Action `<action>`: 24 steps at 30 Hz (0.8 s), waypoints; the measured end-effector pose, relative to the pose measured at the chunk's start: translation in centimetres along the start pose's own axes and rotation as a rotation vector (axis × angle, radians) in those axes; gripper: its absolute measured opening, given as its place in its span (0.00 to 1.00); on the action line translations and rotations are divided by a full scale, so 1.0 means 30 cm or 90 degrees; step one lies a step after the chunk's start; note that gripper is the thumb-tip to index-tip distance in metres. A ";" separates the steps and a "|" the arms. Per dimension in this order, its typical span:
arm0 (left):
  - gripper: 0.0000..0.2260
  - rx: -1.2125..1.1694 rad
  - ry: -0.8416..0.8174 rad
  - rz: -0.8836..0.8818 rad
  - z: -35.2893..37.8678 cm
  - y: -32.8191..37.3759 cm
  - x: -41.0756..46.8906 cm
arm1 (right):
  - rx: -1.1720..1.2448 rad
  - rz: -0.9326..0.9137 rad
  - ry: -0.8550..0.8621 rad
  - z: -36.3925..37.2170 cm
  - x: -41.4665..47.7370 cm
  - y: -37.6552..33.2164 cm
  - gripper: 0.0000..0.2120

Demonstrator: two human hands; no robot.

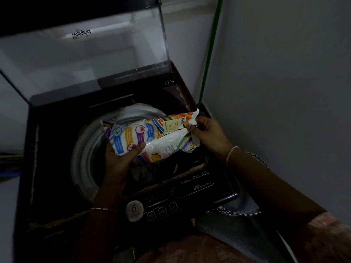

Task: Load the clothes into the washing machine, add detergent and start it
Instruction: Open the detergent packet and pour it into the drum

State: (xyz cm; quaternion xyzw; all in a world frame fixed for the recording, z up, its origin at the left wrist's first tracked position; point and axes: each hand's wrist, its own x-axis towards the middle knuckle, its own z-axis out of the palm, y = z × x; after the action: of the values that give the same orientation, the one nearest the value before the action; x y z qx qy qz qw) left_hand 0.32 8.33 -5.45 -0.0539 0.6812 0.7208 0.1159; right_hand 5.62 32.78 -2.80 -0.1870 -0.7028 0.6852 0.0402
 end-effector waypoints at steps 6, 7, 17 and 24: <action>0.26 0.038 0.010 0.021 -0.003 0.048 0.000 | 0.041 0.010 0.010 0.007 -0.006 -0.004 0.08; 0.26 0.043 0.010 0.024 -0.002 0.058 0.001 | 0.050 0.014 0.011 0.007 -0.005 -0.002 0.10; 0.24 0.058 -0.026 0.057 0.029 0.118 0.003 | 0.203 0.063 0.042 -0.003 -0.014 -0.021 0.10; 0.29 0.078 -0.037 0.057 0.023 0.110 0.038 | 0.217 0.066 0.064 0.002 -0.001 -0.020 0.11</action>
State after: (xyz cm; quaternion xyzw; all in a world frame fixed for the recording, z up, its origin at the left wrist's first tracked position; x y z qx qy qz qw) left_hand -1.53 8.98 -2.47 0.0049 0.7224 0.6833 0.1062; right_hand 5.51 32.73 -2.21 -0.2478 -0.5631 0.7852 0.0707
